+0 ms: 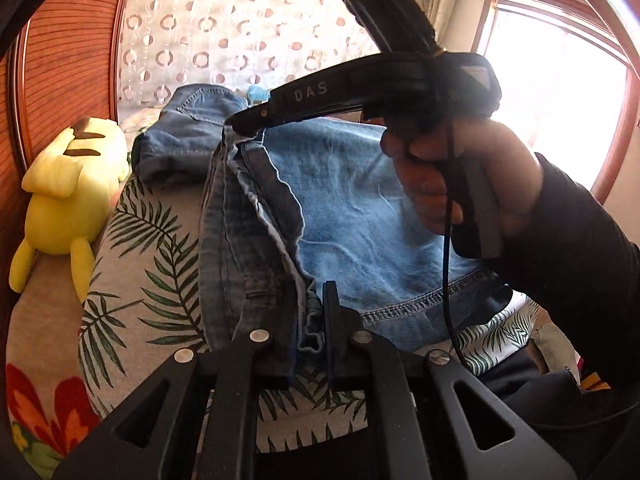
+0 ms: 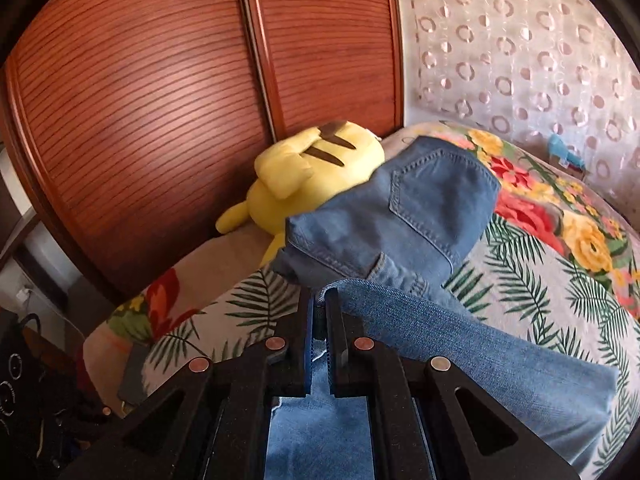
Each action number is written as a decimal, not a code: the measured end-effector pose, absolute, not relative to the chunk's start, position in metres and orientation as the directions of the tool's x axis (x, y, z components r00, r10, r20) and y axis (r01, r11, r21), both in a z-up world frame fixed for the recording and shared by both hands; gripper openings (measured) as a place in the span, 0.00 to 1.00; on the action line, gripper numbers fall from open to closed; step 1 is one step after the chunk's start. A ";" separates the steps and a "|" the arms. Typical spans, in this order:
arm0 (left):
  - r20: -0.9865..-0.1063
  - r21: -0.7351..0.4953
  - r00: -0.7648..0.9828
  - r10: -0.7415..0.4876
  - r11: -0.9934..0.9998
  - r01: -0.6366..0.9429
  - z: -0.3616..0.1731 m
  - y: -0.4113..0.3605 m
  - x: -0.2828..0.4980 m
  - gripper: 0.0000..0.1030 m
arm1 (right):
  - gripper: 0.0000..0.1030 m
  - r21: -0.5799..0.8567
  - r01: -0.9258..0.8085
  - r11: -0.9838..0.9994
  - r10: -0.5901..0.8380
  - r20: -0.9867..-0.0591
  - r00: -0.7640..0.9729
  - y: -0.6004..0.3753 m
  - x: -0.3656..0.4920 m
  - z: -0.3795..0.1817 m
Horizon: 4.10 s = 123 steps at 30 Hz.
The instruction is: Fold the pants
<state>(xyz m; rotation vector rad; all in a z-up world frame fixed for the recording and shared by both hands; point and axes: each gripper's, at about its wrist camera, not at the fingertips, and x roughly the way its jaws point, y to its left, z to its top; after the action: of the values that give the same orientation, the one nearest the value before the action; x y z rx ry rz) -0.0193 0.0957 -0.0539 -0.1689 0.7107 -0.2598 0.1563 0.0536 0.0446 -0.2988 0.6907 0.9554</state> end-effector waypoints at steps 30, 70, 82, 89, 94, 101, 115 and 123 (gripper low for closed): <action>-0.612 -0.166 0.766 -0.196 0.979 0.118 -0.051 0.084 0.019 0.76 | 0.34 0.191 -0.518 0.834 0.484 -0.705 0.519 -0.162 0.232 0.045; -0.586 -0.139 0.787 -0.192 0.981 0.135 -0.039 0.063 0.015 0.76 | 0.58 0.143 -0.551 0.822 0.479 -0.697 0.534 -0.215 0.106 0.024; -0.588 -0.107 0.777 -0.224 0.974 0.200 -0.037 0.030 0.010 0.76 | 0.58 0.157 -0.522 0.839 0.461 -0.715 0.526 -0.222 0.067 0.006; -0.630 -0.105 0.741 -0.232 0.971 0.215 -0.055 0.017 0.011 0.76 | 0.58 0.227 -0.497 0.837 0.492 -0.710 0.504 -0.222 0.068 -0.005; -0.672 -0.099 0.705 -0.225 0.972 0.215 -0.077 0.017 0.007 0.76 | 0.43 0.294 -0.505 0.811 0.547 -0.687 0.478 -0.222 0.069 -0.011; -0.680 -0.091 0.700 -0.218 0.973 0.214 -0.085 0.019 -0.002 0.76 | 0.11 0.303 -0.569 0.764 0.610 -0.626 0.486 -0.215 0.060 0.006; -0.560 -0.048 0.824 -0.088 0.996 0.075 -0.010 0.090 -0.040 0.76 | 0.10 0.211 -0.732 0.647 0.711 -0.514 0.480 -0.153 0.047 0.080; -0.518 -0.040 0.855 0.024 0.998 -0.052 0.011 0.141 -0.057 0.76 | 0.10 0.164 -0.841 0.516 0.763 -0.534 0.364 -0.067 0.057 0.084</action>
<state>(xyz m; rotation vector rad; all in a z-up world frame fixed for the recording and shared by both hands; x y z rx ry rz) -0.0570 0.1411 0.0112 -0.0537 0.5442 0.0400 0.0569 -0.0669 0.0842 -0.1449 0.6039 1.0360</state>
